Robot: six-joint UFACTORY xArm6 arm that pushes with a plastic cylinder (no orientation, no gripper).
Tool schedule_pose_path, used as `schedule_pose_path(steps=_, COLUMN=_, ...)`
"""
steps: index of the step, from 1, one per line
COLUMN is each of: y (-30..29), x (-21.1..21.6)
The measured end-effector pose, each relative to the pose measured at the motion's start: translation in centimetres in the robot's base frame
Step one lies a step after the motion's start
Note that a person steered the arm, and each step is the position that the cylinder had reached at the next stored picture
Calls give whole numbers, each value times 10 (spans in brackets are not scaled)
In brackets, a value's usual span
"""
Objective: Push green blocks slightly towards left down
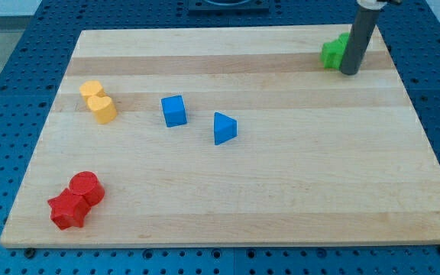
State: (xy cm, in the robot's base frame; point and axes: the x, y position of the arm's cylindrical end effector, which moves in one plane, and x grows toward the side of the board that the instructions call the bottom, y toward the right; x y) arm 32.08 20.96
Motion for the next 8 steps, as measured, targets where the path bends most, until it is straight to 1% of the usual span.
schedule_pose_path(steps=1, y=1, x=0)
schedule_pose_path(steps=2, y=48, x=-16)
schedule_pose_path(steps=3, y=60, x=-104)
schedule_pose_path(steps=4, y=59, x=-107)
schedule_pose_path(steps=5, y=49, x=-81)
schedule_pose_path(steps=6, y=28, x=-29)
schedule_pose_path(steps=7, y=4, x=5)
schedule_pose_path(steps=8, y=15, x=21)
